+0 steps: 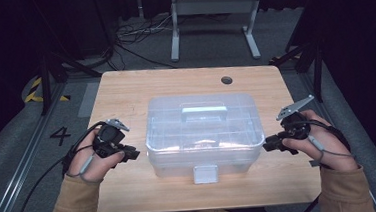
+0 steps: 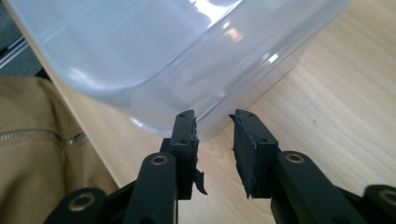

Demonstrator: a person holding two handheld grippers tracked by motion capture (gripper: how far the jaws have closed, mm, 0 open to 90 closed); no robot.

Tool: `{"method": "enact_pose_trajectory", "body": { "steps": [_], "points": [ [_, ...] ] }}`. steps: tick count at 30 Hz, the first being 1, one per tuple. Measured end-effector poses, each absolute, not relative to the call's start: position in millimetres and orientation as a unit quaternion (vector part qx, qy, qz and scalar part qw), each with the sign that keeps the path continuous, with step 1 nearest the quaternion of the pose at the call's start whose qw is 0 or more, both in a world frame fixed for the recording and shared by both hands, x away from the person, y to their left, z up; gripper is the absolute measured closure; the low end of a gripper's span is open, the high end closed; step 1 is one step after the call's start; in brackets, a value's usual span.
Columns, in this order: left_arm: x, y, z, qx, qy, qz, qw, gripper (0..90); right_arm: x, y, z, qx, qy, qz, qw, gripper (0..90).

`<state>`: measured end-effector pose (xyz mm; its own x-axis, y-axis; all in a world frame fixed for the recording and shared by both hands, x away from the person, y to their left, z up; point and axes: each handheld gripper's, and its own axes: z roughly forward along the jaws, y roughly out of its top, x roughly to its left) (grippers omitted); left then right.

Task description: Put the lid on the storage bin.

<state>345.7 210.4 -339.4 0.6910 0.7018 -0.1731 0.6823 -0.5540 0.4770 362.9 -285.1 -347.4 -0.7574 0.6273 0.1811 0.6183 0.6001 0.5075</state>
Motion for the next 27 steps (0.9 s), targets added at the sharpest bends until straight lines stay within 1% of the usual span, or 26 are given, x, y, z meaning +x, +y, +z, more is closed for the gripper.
{"method": "enact_pose_trajectory", "body": {
  "steps": [1,2,4,6,7,8,9,10,12,14,15,18,23,27],
  "points": [
    [345.1,215.0,-339.2,0.874,0.400,0.027,0.274,72.3,365.9,-287.1,-345.7,0.354,0.888,0.291,0.019,67.7],
    [345.1,215.0,-339.2,0.874,0.400,0.027,0.274,71.7,365.9,-287.1,-345.7,0.354,0.888,0.291,0.019,67.7],
    [345.2,219.4,-339.4,0.865,0.409,0.044,0.288,70.0,369.4,-289.3,-344.6,0.366,0.879,0.305,0.027,65.7],
    [346.7,224.9,-340.7,0.853,0.423,0.058,0.300,68.7,374.0,-293.0,-343.5,0.375,0.868,0.322,0.041,64.0],
    [346.7,224.9,-340.7,0.853,0.423,0.058,0.300,67.8,374.0,-293.0,-343.5,0.375,0.868,0.322,0.041,64.0],
    [347.6,226.8,-341.6,0.849,0.427,0.065,0.304,67.7,377.0,-295.5,-343.6,0.377,0.862,0.333,0.055,60.7],
    [348.8,228.5,-342.6,0.847,0.431,0.065,0.305,67.7,377.0,-295.5,-343.6,0.377,0.862,0.333,0.055,60.7],
    [350.1,229.8,-343.5,0.844,0.434,0.066,0.309,67.0,378.7,-297.5,-343.9,0.378,0.859,0.338,0.066,60.4],
    [352.8,232.1,-345.4,0.835,0.439,0.067,0.325,65.0,381.9,-301.5,-345.7,0.385,0.854,0.342,0.078,56.7],
    [355.0,233.4,-347.1,0.831,0.443,0.071,0.329,63.2,385.4,-306.1,-347.4,0.390,0.846,0.352,0.091,55.9],
    [356.5,234.6,-348.4,0.828,0.445,0.079,0.331,60.5,388.5,-311.1,-348.9,0.402,0.838,0.356,0.096,55.3],
    [361.9,239.5,-353.6,0.809,0.466,0.103,0.344,58.3,391.7,-315.4,-350.8,0.406,0.834,0.359,0.106,54.9],
    [371.7,246.4,-364.4,0.789,0.484,0.108,0.363,56.6,399.0,-324.9,-359.0,0.418,0.824,0.363,0.118,53.5],
    [380.0,251.4,-373.6,0.772,0.502,0.110,0.375,54.5,404.9,-331.8,-367.3,0.431,0.812,0.373,0.124,49.4]
  ]
}}
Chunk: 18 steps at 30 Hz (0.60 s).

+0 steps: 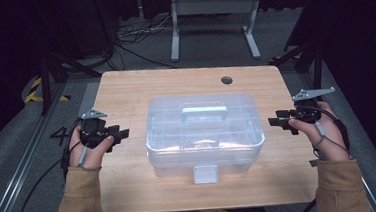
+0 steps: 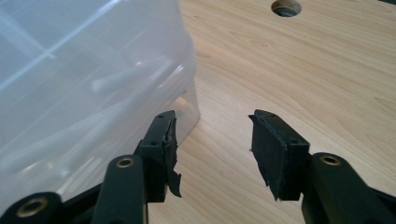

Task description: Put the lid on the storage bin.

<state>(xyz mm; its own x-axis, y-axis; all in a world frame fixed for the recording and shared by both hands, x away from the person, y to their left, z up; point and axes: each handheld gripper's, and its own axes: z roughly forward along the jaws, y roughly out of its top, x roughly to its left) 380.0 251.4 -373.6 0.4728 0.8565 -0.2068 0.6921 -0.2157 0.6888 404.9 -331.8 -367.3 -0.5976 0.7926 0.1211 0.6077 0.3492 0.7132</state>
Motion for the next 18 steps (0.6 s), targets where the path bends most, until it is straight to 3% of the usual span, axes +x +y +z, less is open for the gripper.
{"method": "enact_pose_trajectory", "body": {
  "steps": [18],
  "points": [
    [397.5,259.6,-405.4,0.756,0.504,0.163,0.385,48.1,432.4,-358.0,-408.1,0.447,0.801,0.355,0.184,39.0]
  ]
}}
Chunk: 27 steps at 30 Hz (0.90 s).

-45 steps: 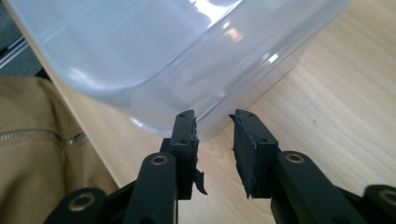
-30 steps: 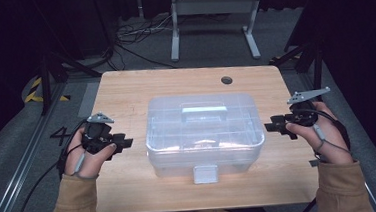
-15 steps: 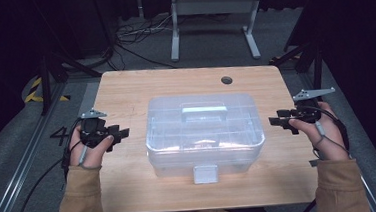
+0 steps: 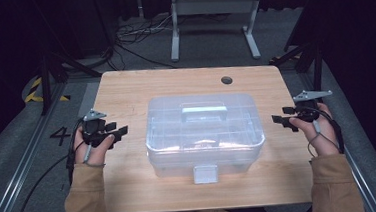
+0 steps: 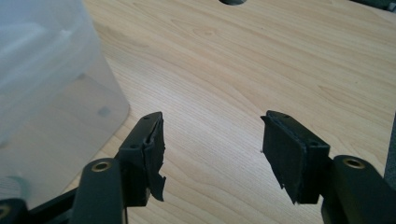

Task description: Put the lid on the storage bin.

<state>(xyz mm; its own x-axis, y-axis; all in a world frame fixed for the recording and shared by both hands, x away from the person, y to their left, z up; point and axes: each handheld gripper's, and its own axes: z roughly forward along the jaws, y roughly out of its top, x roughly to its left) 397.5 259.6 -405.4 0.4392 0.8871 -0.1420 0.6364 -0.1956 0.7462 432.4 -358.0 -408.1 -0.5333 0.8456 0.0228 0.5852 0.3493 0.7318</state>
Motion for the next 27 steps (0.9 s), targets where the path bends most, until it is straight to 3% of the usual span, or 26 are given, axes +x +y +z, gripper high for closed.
{"method": "enact_pose_trajectory", "body": {
  "steps": [27],
  "points": [
    [411.4,270.3,-441.6,0.757,0.523,0.151,0.361,43.8,448.2,-370.2,-451.3,0.463,0.799,0.333,0.188,37.6]
  ]
}}
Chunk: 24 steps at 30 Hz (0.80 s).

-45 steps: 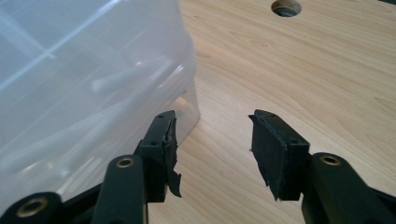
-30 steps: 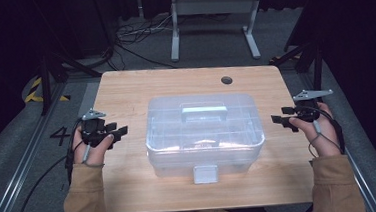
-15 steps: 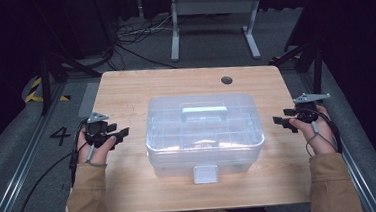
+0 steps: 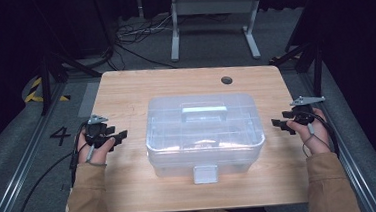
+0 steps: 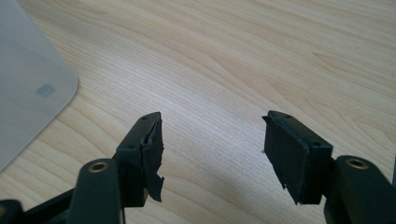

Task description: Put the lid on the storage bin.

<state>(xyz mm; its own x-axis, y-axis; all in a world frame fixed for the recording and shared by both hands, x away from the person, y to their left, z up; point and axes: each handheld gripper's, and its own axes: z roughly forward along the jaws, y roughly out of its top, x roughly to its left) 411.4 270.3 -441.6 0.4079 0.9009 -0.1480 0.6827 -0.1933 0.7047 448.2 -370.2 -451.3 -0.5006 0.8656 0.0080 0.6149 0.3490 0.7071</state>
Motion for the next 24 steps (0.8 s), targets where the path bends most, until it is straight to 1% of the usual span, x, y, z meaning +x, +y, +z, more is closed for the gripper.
{"method": "enact_pose_trajectory", "body": {
  "steps": [13,24],
  "points": [
    [414.8,270.6,-453.0,0.765,0.520,0.151,0.349,43.3,453.1,-368.4,-468.8,0.455,0.805,0.329,0.190,37.7],
    [416.6,267.3,-460.2,0.780,0.508,0.141,0.336,42.7,455.7,-365.5,-478.4,0.444,0.811,0.328,0.193,37.9]
  ]
}}
